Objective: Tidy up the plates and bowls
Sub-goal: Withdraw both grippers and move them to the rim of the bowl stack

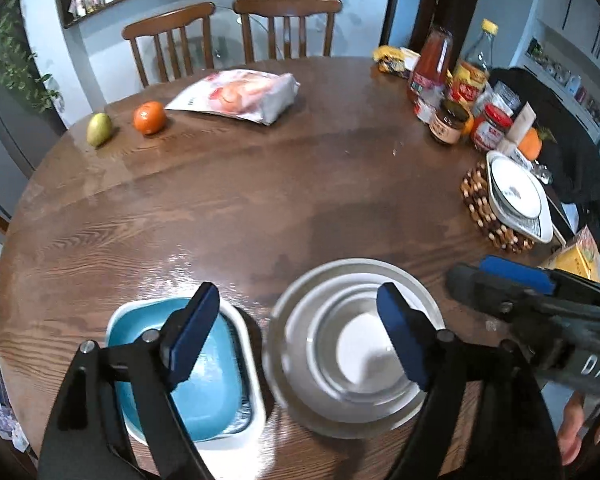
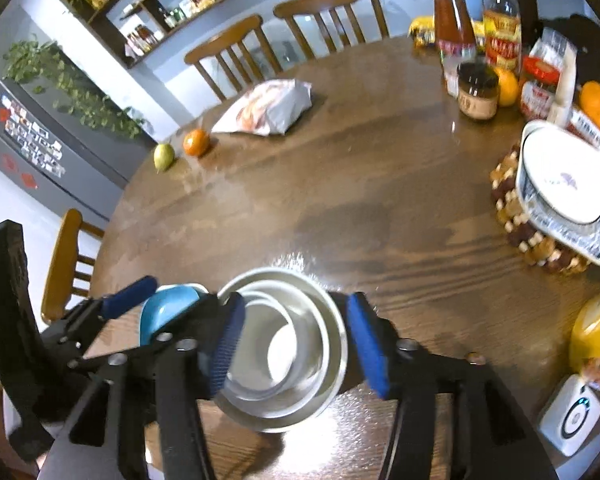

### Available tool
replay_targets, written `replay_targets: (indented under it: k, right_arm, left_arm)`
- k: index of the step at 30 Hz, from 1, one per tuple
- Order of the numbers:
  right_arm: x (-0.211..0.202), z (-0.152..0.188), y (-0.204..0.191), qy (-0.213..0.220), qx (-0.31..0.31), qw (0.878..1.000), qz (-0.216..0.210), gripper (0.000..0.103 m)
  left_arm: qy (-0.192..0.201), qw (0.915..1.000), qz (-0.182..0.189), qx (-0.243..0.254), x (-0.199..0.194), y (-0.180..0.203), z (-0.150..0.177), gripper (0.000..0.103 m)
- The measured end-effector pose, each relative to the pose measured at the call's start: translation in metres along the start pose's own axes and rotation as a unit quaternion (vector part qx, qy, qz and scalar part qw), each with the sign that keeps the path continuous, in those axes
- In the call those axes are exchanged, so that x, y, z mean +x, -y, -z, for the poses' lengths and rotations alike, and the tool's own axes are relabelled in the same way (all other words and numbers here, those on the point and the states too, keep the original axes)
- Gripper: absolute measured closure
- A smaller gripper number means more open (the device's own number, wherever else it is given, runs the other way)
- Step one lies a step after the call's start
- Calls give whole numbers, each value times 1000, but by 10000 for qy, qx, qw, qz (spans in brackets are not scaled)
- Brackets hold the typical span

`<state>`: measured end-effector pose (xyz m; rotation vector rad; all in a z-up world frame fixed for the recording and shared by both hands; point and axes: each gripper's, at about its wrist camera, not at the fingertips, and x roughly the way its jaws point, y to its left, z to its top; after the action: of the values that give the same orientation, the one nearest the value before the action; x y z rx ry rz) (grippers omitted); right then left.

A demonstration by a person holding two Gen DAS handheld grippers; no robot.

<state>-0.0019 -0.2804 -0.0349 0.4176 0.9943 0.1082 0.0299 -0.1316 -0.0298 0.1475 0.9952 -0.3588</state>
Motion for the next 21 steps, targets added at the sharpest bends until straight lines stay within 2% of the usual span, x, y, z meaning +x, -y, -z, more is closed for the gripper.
replay_targets:
  k: [7, 14, 16, 18, 21]
  right_arm:
    - [0, 5, 18, -169, 260, 9992, -271, 46]
    - [14, 16, 34, -389, 438, 9979, -292, 46]
    - [18, 18, 38, -426, 494, 9974, -295, 46]
    - [23, 22, 40, -478, 509, 9971, -301, 51]
    - [29, 25, 46, -571, 633, 9954, -443, 55]
  left_arm:
    - [-250, 9981, 69, -550, -6, -36, 9, 20]
    - [-625, 9928, 278, -982, 10, -55, 24, 22]
    - [-699, 9911, 374, -1074, 14, -56, 27, 28]
    - [-752, 9895, 449, -1152, 17, -56, 28, 41]
    - [-806, 9881, 484, -1214, 21, -57, 28, 41]
